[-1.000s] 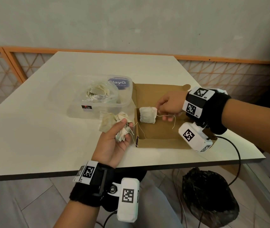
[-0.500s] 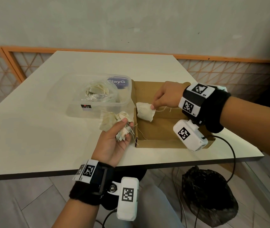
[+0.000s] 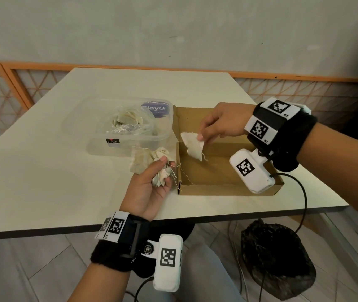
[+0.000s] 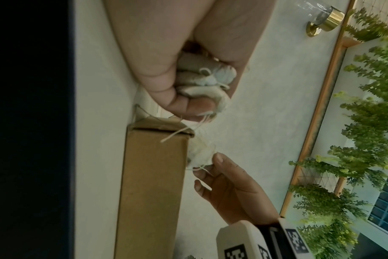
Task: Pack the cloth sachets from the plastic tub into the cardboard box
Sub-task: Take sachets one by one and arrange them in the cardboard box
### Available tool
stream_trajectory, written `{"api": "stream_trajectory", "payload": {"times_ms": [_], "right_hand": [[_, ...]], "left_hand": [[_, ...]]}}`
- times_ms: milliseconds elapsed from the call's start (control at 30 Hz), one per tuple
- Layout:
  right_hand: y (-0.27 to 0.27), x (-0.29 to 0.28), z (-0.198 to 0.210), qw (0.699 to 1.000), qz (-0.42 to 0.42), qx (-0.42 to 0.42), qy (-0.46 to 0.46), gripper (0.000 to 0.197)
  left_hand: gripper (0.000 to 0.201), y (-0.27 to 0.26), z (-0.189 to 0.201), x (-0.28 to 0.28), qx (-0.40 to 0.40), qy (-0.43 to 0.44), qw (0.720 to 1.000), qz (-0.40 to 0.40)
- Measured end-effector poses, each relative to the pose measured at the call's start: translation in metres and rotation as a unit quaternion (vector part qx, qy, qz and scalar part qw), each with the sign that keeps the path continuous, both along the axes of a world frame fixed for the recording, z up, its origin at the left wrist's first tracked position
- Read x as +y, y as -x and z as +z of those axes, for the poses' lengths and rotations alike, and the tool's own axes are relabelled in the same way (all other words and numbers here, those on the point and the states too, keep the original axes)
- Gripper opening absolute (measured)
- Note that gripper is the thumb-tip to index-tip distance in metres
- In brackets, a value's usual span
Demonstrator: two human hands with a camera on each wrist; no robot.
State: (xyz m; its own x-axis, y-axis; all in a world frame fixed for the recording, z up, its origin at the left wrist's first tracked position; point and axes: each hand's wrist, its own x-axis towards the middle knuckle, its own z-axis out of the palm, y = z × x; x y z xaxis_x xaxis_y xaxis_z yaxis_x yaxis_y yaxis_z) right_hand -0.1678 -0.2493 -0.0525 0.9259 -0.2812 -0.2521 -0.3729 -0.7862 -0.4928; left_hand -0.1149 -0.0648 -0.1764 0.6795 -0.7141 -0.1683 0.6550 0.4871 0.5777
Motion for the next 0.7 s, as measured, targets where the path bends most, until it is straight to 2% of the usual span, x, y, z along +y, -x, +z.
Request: {"api": "stream_trajectory", "payload": {"times_ms": [100,200,400,533,633,700], "right_hand": [[0.0,0.001,0.007,0.996,0.053,0.051,0.043,0.006],[-0.004,0.002,-0.003,0.994,0.072,0.081,0.03,0.006],[-0.016,-0.009,-0.032,0.996,-0.043,0.048,0.066,0.028],[-0.017,-0.011,-0.034,0.993,-0.062,0.034,0.1,0.029],[-0.017,-0.011,-0.035,0.993,-0.075,-0.021,0.085,0.029],[-0.019,-0.007,-0.035,0.994,-0.065,-0.024,0.086,0.027]], "left_hand": [[0.022,-0.001,0.0,-0.001,-0.002,0.002,1.0,-0.003],[0.022,-0.001,-0.001,-0.001,-0.001,0.001,1.0,-0.002],[0.021,0.0,-0.001,0.0,-0.004,-0.004,1.0,-0.003],[0.021,0.0,0.0,-0.001,-0.004,-0.003,1.0,-0.006],[0.021,0.0,0.0,-0.001,-0.007,-0.003,1.0,-0.004],[0.021,0.0,0.0,-0.001,-0.005,-0.004,1.0,-0.004]]}}
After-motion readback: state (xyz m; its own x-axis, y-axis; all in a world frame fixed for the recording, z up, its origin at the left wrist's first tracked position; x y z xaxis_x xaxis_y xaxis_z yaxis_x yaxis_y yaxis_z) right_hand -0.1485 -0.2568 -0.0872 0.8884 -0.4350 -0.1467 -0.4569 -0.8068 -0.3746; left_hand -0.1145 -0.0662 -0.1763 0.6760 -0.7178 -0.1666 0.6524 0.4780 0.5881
